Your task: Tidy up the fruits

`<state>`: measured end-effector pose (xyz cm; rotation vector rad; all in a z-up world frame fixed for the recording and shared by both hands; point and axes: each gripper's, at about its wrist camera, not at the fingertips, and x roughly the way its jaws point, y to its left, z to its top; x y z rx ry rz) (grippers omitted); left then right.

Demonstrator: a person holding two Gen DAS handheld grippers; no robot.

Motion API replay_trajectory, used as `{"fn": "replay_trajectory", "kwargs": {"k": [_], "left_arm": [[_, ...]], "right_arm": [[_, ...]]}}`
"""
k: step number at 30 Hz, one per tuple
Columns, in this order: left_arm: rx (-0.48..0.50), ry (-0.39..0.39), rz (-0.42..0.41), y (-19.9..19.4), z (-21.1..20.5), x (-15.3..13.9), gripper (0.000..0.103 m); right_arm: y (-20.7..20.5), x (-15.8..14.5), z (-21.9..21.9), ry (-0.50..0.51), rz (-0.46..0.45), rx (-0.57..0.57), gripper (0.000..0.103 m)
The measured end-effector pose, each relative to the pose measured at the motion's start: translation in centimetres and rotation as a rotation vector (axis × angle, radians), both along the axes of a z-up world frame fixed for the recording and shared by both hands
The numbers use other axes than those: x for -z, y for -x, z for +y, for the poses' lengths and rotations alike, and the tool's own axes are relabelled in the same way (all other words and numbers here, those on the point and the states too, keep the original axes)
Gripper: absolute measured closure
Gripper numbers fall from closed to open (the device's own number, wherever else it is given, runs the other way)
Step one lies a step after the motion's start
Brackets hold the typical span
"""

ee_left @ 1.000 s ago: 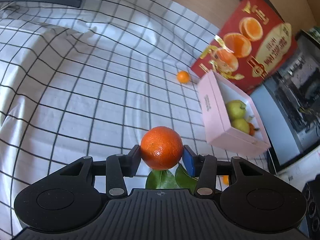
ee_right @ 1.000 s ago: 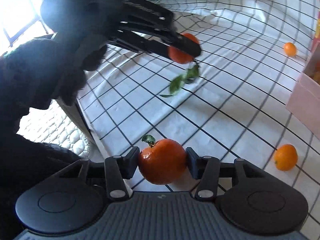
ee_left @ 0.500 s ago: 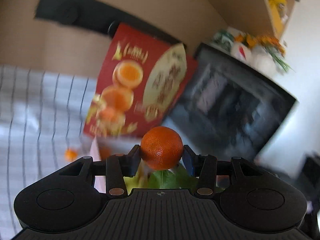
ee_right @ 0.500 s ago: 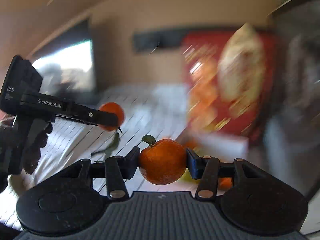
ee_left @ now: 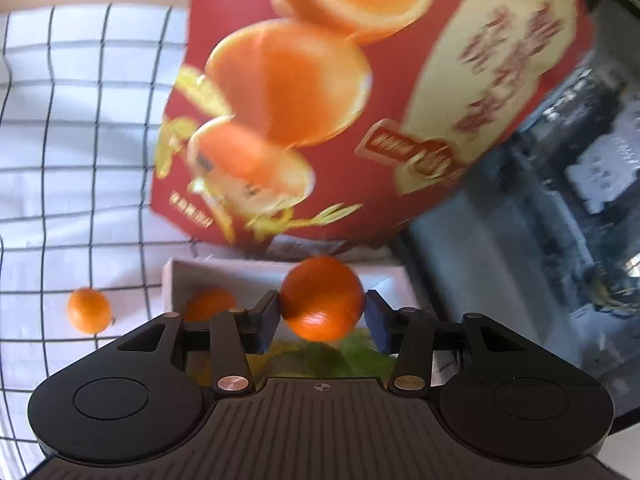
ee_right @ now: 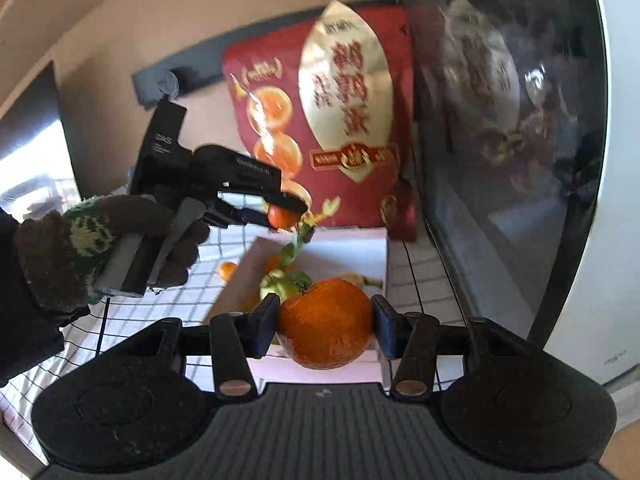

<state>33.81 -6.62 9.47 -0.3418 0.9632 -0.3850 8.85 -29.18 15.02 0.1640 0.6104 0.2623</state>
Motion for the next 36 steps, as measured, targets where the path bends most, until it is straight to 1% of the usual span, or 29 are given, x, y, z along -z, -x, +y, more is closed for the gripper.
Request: {"fn": "replay_trajectory", "kwargs": {"k": [4,7,9,11,13,15,17,19,21,23,24,26,29,31,34,36], "left_arm": [[0.025,0.082,-0.08,2.5,2.0,-0.4,0.053],[-0.01,0.135,-0.156,5.6,4.7,-1.4,0.053],[-0.059,0.145,-0.184,7.9,6.9,-1.4,0.053],[-0.101,0.119,-0.197,9.3,8.3,-1.4,0.053],[-0.136,0.063,-0.195,10.6,9.8,-1.2,0.053],[-0.163,-0.006,-0.189,11.6,11.0,-0.6,0.053],[-0.181,-0.074,-0.186,12.8,12.4,-0.4,0.053],[-0.185,-0.14,-0.183,13.6,13.3,0.2,0.053],[-0.182,-0.189,-0.178,13.9,13.7,0.7,0.053],[-0.168,-0.201,-0.172,13.8,14.0,1.2,0.053],[-0.161,-0.201,-0.174,13.7,14.0,1.2,0.053],[-0.141,-0.215,-0.179,12.8,13.4,1.6,0.053],[-0.107,-0.265,-0.192,11.3,11.9,2.2,0.053],[-0.076,-0.3,-0.195,9.7,10.7,2.6,0.053],[-0.052,-0.334,-0.186,7.0,9.3,3.4,0.053],[-0.076,-0.36,-0.173,5.2,8.8,3.9,0.053]], "right_arm": [[-2.2,0.4,0.2,0.004,0.02,-0.001,0.054],[-4.5,0.4,0.4,-0.009,0.024,-0.001,0.054],[-6.0,0.2,0.2,-0.035,0.031,0.007,0.054],[-8.6,0.0,0.1,-0.085,0.043,0.013,0.054],[-11.4,-0.1,0.1,-0.148,0.07,0.023,0.054],[-14.2,0.2,0.3,-0.178,0.105,0.038,0.054],[-16.8,0.9,0.8,-0.151,0.128,0.064,0.053],[-18.1,1.3,1.2,-0.101,0.139,0.109,0.053],[-18.0,1.3,1.1,-0.094,0.12,0.113,0.053],[-17.0,0.9,0.9,-0.086,0.082,0.122,0.052],[-16.4,0.7,0.9,-0.077,0.064,0.124,0.049],[-14.7,0.2,1.0,-0.038,0.023,0.126,0.043],[-11.8,-0.2,1.9,0.052,-0.039,0.111,0.042],[-9.4,-0.1,2.5,0.108,-0.063,0.102,0.042],[-5.9,0.8,3.0,0.115,-0.046,0.075,0.041],[-3.8,1.9,3.4,0.109,-0.011,0.057,0.041]]}}
